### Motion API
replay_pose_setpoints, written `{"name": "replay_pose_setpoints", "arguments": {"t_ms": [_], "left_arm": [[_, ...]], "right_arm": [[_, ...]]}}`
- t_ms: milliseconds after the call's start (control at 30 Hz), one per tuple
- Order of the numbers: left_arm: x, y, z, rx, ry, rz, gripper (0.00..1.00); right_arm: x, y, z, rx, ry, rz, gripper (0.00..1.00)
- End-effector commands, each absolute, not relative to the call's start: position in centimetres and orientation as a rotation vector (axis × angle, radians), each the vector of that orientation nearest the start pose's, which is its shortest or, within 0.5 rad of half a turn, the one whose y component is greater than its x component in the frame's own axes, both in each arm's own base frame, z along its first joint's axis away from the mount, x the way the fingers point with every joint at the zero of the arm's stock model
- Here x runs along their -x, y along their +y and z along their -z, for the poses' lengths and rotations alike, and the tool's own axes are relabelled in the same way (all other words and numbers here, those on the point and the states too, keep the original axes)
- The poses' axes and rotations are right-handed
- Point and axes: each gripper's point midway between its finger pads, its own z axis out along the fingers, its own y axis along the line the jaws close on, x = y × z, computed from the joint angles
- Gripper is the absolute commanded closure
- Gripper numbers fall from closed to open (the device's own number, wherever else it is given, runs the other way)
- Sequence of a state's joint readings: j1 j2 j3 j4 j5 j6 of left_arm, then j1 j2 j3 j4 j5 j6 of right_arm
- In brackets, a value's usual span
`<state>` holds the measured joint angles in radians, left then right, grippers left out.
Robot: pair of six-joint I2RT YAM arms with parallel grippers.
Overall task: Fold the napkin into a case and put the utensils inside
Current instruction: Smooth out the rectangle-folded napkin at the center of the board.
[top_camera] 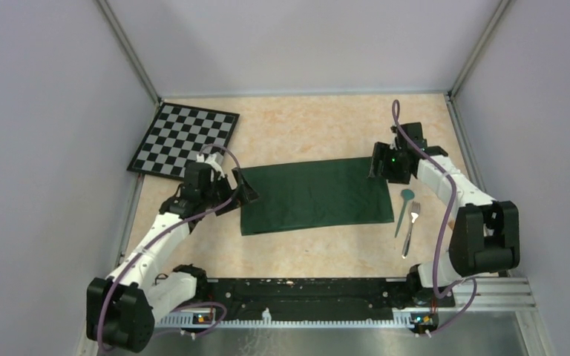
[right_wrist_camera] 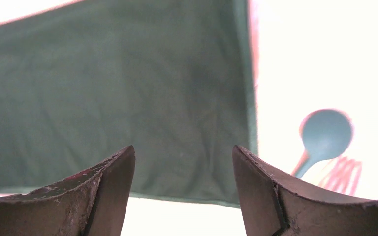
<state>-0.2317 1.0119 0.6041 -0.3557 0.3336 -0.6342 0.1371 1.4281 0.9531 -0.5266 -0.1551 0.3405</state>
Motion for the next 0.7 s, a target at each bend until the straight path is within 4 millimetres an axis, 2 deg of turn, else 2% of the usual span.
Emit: {"name": "replay_pose_setpoints", "arguments": {"t_ms": [0, 200, 467, 667], "left_arm": [[-25.0, -15.1, -15.9, 0.146, 2.305, 0.876, 0.01], [-24.3, -16.3, -17.4, 0.064, 2.277, 0.973, 0.01], [-23.3, -16.6, -16.8, 0.030, 2.275, 1.007, 0.01], [-22.9, -16.7, -16.7, 0.012, 2.273, 1.026, 0.01]], "right_arm": [[-32.2, 4.9, -8.3, -0.167, 2.714, -0.062, 0.29], [-33.7, 5.1, -7.0, -0.100, 2.797, -0.038, 0.31], [-34.0, 5.0, -5.1, -0.103, 2.873, -0.010, 0.43], [-34.2, 4.8, -4.1, -0.105, 2.894, 0.009, 0.46]]}}
